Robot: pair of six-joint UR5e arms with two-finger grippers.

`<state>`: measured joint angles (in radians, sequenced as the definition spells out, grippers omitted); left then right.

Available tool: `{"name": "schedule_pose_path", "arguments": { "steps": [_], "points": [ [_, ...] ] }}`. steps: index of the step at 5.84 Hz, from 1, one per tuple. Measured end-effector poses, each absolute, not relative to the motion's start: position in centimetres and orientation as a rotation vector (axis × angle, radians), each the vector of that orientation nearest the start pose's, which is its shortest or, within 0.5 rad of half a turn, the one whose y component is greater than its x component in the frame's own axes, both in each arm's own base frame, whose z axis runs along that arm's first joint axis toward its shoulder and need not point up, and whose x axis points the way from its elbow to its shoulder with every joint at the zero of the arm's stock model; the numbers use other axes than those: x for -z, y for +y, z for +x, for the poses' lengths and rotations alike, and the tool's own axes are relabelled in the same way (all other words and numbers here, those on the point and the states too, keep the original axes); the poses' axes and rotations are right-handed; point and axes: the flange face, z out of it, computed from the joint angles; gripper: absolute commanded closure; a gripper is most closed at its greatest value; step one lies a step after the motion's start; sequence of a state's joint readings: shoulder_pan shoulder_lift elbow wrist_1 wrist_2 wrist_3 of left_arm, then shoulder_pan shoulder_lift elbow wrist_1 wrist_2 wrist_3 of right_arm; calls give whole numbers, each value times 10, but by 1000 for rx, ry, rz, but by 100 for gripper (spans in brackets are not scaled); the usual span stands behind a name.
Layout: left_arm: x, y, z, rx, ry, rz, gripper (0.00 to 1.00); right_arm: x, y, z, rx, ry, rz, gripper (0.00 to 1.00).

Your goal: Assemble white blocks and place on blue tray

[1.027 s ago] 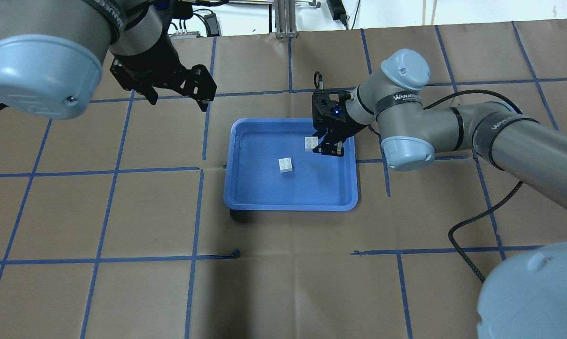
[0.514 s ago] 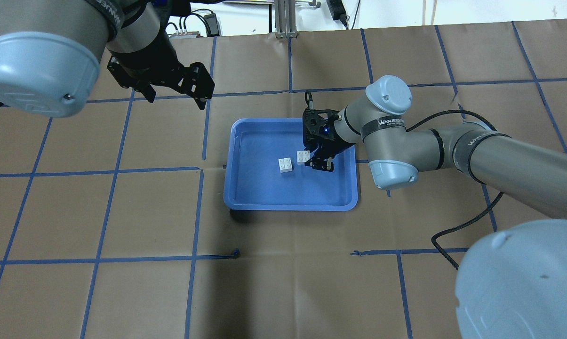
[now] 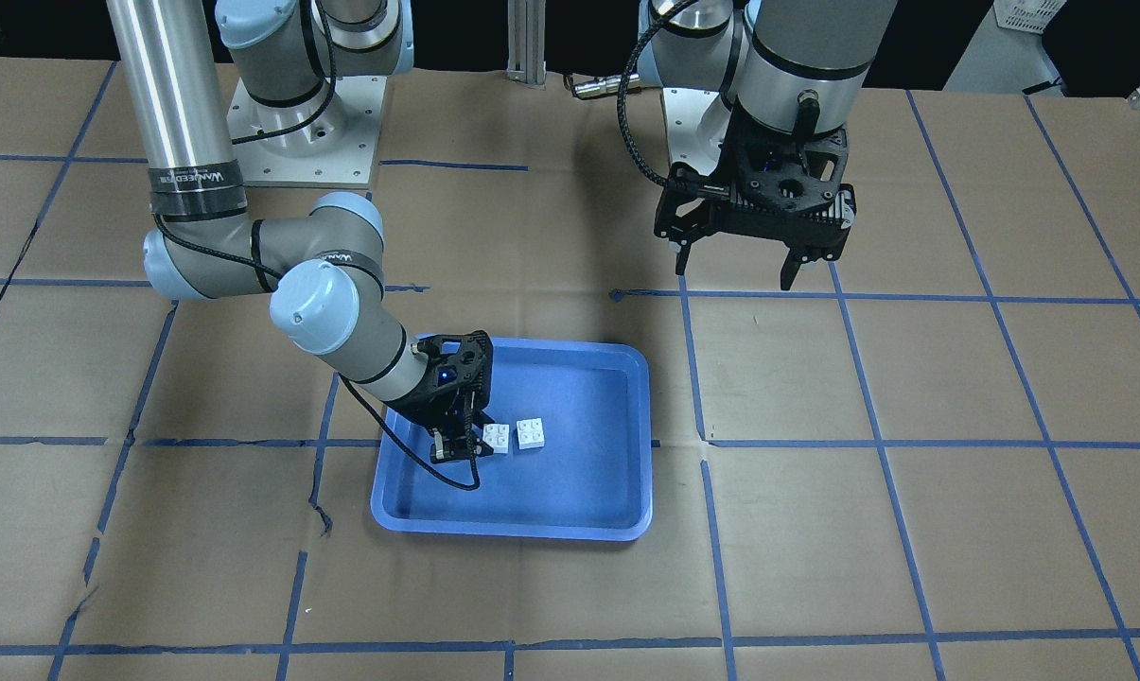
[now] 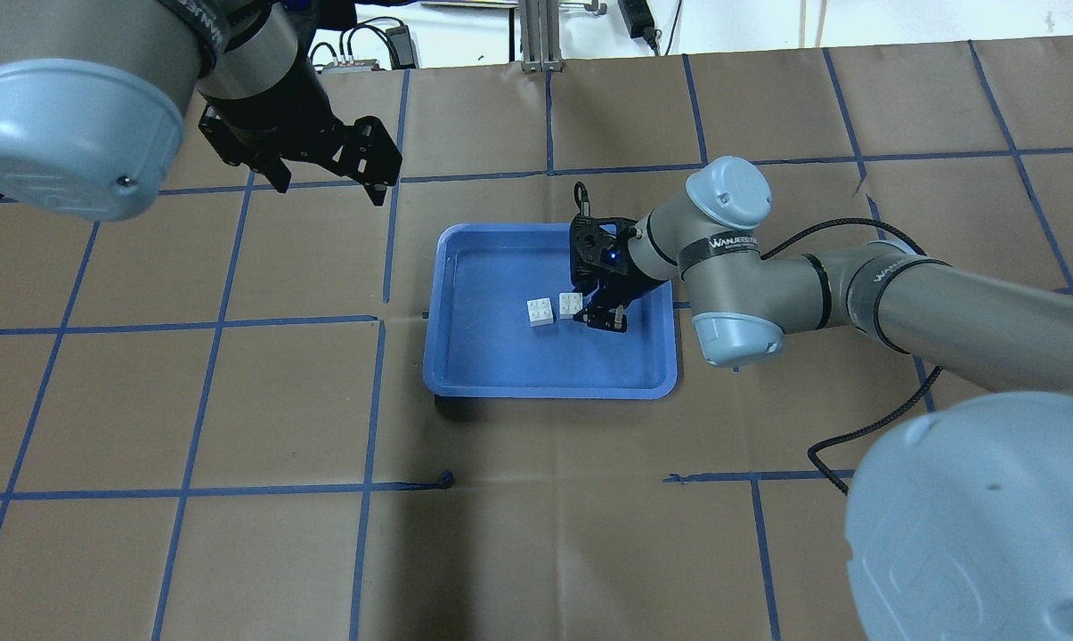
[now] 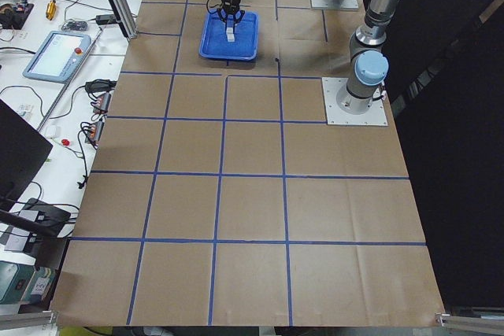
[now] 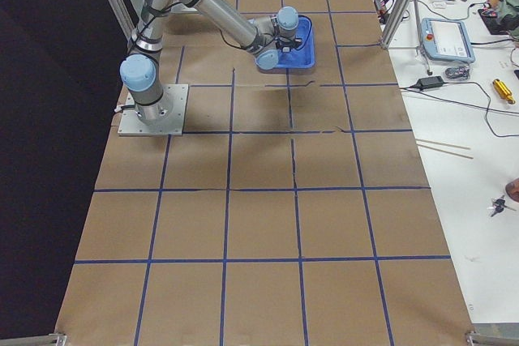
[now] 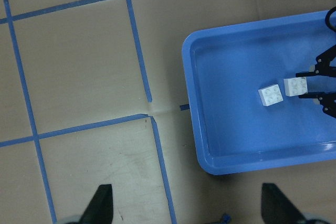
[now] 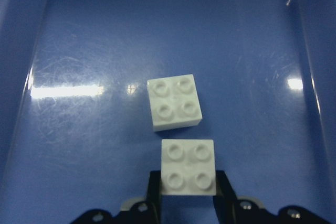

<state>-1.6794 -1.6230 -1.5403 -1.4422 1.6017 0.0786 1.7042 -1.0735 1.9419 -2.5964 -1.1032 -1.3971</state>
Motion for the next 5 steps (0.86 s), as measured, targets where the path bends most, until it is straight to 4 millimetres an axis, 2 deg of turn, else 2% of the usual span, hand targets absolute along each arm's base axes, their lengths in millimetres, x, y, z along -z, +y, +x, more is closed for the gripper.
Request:
{"name": "schedule_pose_path", "arguments": {
  "steps": [5],
  "points": [
    [-491, -508, -183, 172, 3101, 279, 1, -164, -538, 257, 569, 2012, -1934, 78]
  ]
}}
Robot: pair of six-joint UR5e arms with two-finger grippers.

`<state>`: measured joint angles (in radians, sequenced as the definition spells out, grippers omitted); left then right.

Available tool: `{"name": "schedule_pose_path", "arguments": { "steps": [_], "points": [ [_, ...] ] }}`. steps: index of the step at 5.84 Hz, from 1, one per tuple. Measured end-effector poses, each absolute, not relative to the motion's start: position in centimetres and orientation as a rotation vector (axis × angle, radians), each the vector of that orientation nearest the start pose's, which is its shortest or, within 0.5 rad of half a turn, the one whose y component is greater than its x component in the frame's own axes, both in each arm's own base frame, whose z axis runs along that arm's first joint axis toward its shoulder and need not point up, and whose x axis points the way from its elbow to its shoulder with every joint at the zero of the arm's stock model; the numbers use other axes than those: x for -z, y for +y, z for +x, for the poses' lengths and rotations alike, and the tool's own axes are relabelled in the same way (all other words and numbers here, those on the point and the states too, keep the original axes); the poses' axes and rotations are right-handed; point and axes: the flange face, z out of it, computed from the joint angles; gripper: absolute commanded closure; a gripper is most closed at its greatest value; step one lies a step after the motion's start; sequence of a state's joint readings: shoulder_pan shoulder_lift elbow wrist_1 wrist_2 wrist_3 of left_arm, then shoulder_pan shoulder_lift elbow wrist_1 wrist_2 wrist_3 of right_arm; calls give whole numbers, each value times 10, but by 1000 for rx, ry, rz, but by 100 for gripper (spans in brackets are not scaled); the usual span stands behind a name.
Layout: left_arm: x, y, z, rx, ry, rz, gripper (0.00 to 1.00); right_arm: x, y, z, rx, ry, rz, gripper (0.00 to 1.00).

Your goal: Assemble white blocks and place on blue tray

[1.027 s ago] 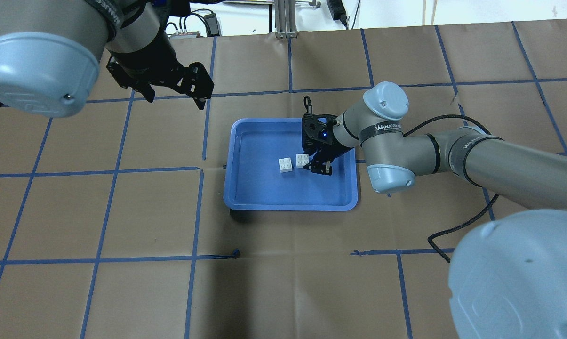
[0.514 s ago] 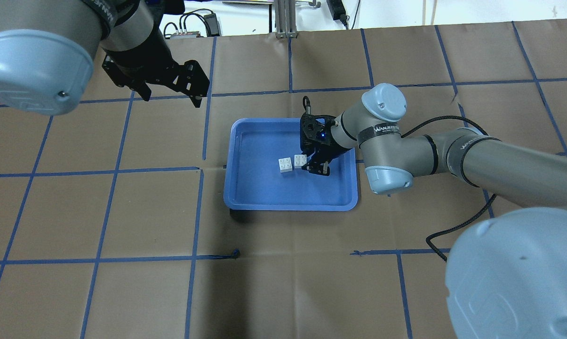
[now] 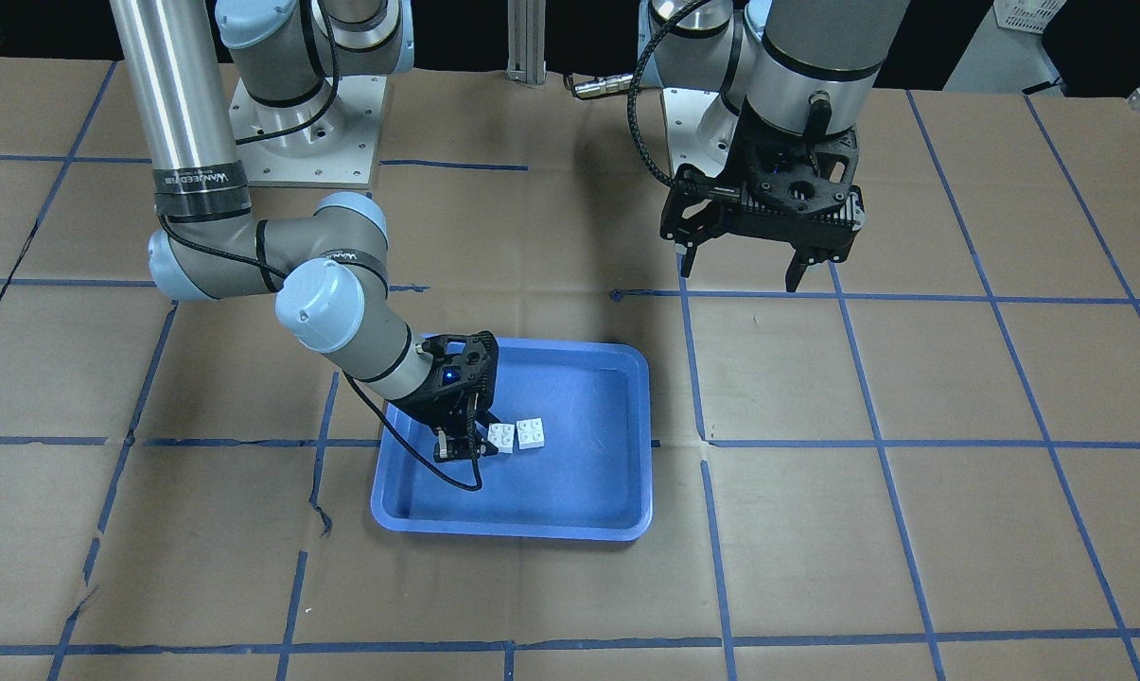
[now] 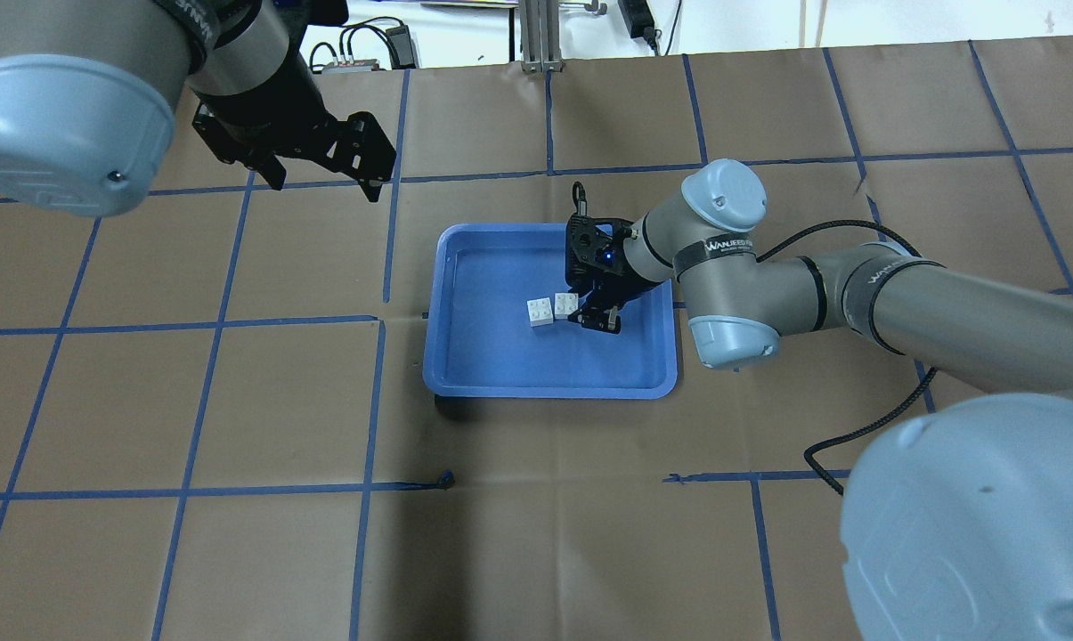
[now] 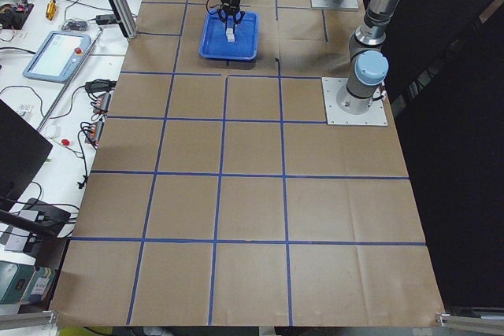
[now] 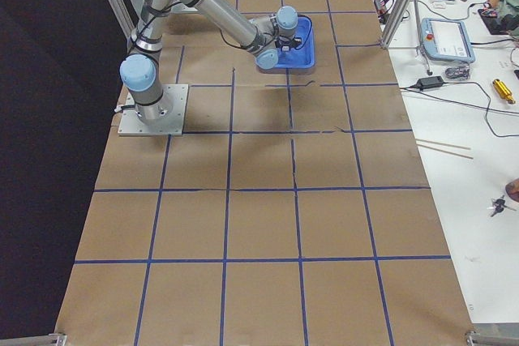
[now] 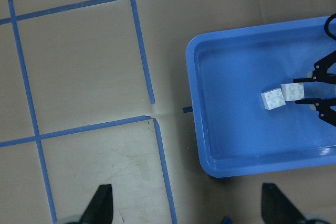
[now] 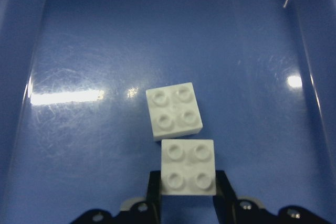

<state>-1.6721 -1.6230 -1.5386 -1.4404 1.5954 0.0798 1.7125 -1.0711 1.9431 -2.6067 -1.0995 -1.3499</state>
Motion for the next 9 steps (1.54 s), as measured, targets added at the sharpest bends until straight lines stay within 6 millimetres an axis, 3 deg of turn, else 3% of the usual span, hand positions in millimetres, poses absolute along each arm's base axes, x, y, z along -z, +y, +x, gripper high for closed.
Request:
{"name": "schedule_pose_path", "arguments": {
  "steps": [9],
  "points": [
    [-492, -509, -183, 183, 3103, 278, 1, -164, -533, 266, 553, 2035, -1889, 77]
  ]
}}
